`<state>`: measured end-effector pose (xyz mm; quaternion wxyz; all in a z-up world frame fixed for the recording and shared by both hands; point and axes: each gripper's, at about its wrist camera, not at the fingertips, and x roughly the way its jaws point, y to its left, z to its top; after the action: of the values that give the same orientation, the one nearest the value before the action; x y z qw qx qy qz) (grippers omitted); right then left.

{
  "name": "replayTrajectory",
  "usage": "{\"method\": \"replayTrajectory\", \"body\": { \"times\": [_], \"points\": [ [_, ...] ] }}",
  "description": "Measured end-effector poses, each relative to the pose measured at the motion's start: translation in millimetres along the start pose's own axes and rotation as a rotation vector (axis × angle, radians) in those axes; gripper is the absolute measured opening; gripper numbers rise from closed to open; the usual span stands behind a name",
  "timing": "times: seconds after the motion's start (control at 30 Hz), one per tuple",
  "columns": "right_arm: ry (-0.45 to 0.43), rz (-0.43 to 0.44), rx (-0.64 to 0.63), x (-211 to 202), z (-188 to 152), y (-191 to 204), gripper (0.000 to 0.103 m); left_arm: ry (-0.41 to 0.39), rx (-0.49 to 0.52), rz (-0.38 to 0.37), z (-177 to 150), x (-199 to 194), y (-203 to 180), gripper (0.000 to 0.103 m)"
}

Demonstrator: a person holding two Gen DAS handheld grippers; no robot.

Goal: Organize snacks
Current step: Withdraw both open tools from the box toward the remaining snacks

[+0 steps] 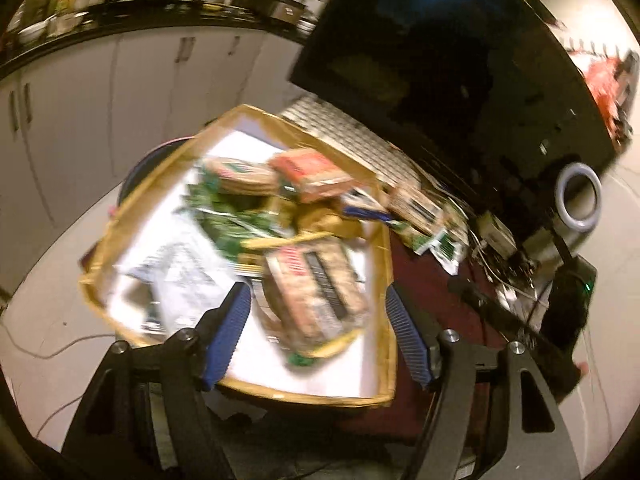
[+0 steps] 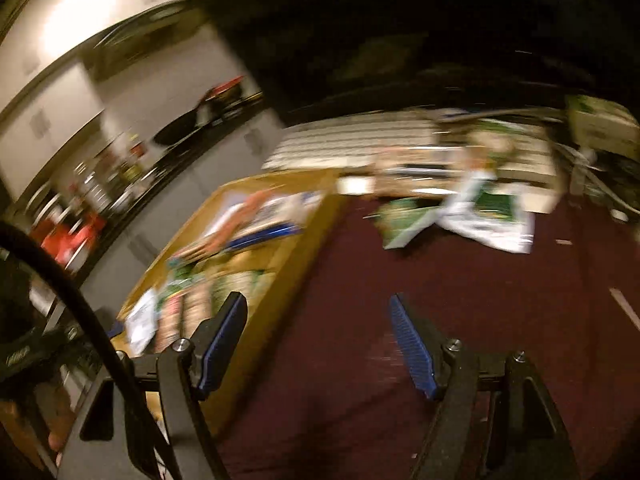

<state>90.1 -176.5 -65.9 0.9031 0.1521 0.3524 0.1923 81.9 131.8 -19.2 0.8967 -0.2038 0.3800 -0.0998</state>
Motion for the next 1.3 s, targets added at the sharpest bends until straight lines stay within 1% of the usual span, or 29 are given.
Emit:
{"method": "replayTrajectory", "body": {
  "times": [0.17, 0.23, 0.3, 0.4, 0.53, 0.6, 0.67, 0.73, 0.77, 0.83, 0.97, 1.03, 1.07, 1.13, 1.17, 1.2, 1.27, 1.3],
  "points": [
    [0.001, -0.056, 0.11, -10.1, 18.8, -47.3, 0.073, 0.038, 0.055, -0.049, -2.6, 16.8, -33.2, 0.071],
    [0.006, -0.069, 0.119, -8.0, 28.0, -58.2, 0.073, 0.042, 0.078, -0.068, -2.7, 21.8, -47.0, 0.071],
    [0.033, -0.108, 0.143, -0.3, 40.8, -72.8, 0.073, 0.05, 0.093, -0.076, -4.1, 25.4, -55.7, 0.071],
    [0.071, -0.124, 0.162, 17.9, 61.3, -89.1, 0.073, 0.067, 0.098, -0.087, -7.4, 30.1, -61.5, 0.071],
    [0.131, -0.162, 0.141, 51.6, 85.8, -98.5, 0.073, 0.081, 0.092, -0.095, -11.0, 32.4, -62.3, 0.071],
    [0.143, -0.199, 0.093, 66.6, 97.5, -97.0, 0.073, 0.077, 0.083, -0.101, -11.5, 29.9, -60.9, 0.071],
    [0.153, -0.215, 0.04, 75.8, 101.3, -96.1, 0.073, 0.072, 0.075, -0.102, -11.4, 27.3, -57.8, 0.071],
    [0.173, -0.216, 0.013, 83.0, 99.8, -97.2, 0.073, 0.073, 0.067, -0.103, -11.2, 26.1, -54.7, 0.071],
    [0.186, -0.203, 0.022, 82.5, 95.1, -97.9, 0.073, 0.072, 0.062, -0.105, -11.0, 25.5, -53.1, 0.071],
    [0.203, -0.137, 0.018, 74.6, 87.1, -98.3, 0.073, 0.07, 0.058, -0.106, -10.8, 24.9, -50.4, 0.071],
    [0.255, -0.09, 0.0, 59.8, 57.6, -87.6, 0.073, 0.078, 0.047, -0.107, -9.9, 28.4, -46.7, 0.071],
    [0.287, -0.106, -0.027, 59.2, 48.4, -80.5, 0.072, 0.083, 0.05, -0.108, -10.0, 30.4, -47.4, 0.071],
    [0.302, -0.112, -0.05, 58.4, 42.2, -75.1, 0.069, 0.084, 0.051, -0.108, -10.2, 30.7, -47.9, 0.071],
    [0.273, -0.152, -0.09, 53.9, 39.4, -68.3, 0.065, 0.086, 0.053, -0.11, -10.7, 30.7, -49.2, 0.071],
    [0.26, -0.181, -0.09, 52.8, 40.2, -68.3, 0.061, 0.088, 0.057, -0.111, -11.0, 30.5, -50.4, 0.071],
    [0.252, -0.185, -0.081, 53.6, 41.4, -68.8, 0.055, 0.088, 0.06, -0.11, -11.0, 30.3, -51.1, 0.071],
    [0.238, -0.174, -0.045, 55.4, 46.4, -75.7, 0.049, 0.087, 0.065, -0.108, -11.7, 29.1, -53.3, 0.071],
    [0.243, -0.175, -0.037, 58.5, 47.6, -79.3, 0.044, 0.087, 0.069, -0.108, -12.4, 28.3, -54.7, 0.071]
  ]
}}
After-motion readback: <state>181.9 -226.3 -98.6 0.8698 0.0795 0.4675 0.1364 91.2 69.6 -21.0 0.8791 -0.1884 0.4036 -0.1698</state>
